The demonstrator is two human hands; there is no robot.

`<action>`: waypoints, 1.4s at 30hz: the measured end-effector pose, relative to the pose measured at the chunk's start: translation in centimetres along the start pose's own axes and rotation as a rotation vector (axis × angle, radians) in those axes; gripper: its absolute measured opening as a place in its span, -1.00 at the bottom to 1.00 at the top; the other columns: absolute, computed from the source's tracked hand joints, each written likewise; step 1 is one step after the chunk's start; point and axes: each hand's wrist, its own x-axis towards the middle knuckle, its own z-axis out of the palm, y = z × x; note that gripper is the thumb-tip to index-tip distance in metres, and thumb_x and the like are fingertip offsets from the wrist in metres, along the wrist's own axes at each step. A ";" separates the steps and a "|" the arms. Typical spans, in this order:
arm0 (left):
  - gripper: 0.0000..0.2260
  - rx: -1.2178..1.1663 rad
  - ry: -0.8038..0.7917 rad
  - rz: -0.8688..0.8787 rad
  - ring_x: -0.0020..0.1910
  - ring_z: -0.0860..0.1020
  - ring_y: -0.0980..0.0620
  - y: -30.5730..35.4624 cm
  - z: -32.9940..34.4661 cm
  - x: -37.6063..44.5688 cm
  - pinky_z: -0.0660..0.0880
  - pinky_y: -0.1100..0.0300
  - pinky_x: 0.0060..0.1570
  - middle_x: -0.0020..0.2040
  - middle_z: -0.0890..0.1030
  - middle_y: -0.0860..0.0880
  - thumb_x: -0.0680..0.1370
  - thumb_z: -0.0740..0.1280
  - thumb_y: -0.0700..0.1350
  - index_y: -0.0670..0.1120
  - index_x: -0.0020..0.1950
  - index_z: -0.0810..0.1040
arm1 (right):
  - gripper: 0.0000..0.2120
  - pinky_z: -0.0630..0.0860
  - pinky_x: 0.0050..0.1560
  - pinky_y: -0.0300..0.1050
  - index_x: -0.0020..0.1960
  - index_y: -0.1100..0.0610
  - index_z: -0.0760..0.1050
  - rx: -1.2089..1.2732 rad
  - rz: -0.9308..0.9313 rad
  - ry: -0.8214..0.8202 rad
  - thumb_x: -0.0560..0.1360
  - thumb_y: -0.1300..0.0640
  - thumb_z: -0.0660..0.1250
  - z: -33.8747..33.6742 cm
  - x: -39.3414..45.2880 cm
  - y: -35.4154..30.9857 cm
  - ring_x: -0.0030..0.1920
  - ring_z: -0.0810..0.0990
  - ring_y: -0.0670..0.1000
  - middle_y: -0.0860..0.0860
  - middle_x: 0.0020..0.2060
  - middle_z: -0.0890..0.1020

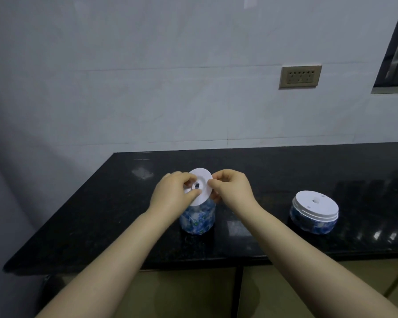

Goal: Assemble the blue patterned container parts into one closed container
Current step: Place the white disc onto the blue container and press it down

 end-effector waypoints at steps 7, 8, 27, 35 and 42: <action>-0.86 -0.091 -0.057 -0.057 -0.19 0.51 0.05 0.0 0.3 0.9 0.34 0.28 -0.24 -0.19 0.57 0.04 0.42 0.39 -0.13 -0.10 -0.05 0.64 | -0.87 0.48 -0.47 -0.25 -0.22 0.25 0.54 0.019 -0.011 -0.037 0.45 0.29 0.24 -0.1 0.1 0.5 -0.55 0.53 -0.15 0.05 -0.48 0.58; -0.86 -0.064 -0.078 -0.045 -0.17 0.51 0.03 0.0 0.2 1.1 0.35 0.26 -0.22 -0.18 0.58 0.01 0.43 0.38 -0.13 -0.11 -0.04 0.63 | -0.83 0.50 -0.42 -0.21 -0.21 0.24 0.55 -0.046 -0.054 -0.027 0.47 0.26 0.21 -0.2 0.0 0.8 -0.50 0.55 -0.13 0.04 -0.44 0.59; -0.80 0.269 -0.476 0.003 0.00 0.59 -0.09 0.3 0.7 1.8 0.54 0.03 0.04 0.05 0.64 -0.12 0.47 0.31 -0.20 -0.15 0.06 0.63 | 0.01 0.28 0.32 -0.09 0.50 0.02 -0.03 -0.517 -0.086 -0.430 0.26 -0.10 0.50 -0.3 0.3 4.5 0.45 0.23 0.04 0.01 0.50 0.17; -0.79 0.267 -0.519 -0.008 0.01 0.59 -0.09 0.3 0.7 2.2 0.52 0.08 0.01 0.07 0.64 -0.12 0.48 0.32 -0.20 -0.13 0.09 0.62 | -0.04 0.26 0.33 -0.06 0.51 0.07 0.00 -0.542 -0.085 -0.424 0.30 -0.16 0.45 -0.1 0.4 4.2 0.47 0.20 0.06 0.03 0.51 0.16; -0.79 0.288 -0.552 -0.016 -0.04 0.59 -0.13 0.6 0.7 2.4 0.49 0.09 -0.10 0.02 0.65 -0.16 0.46 0.32 -0.24 -0.14 0.06 0.63 | -0.13 0.30 0.15 -0.16 0.45 0.12 0.14 -0.551 -0.091 -0.395 0.30 -0.17 0.43 0.1 0.5 4.0 0.39 0.31 0.06 0.07 0.45 0.28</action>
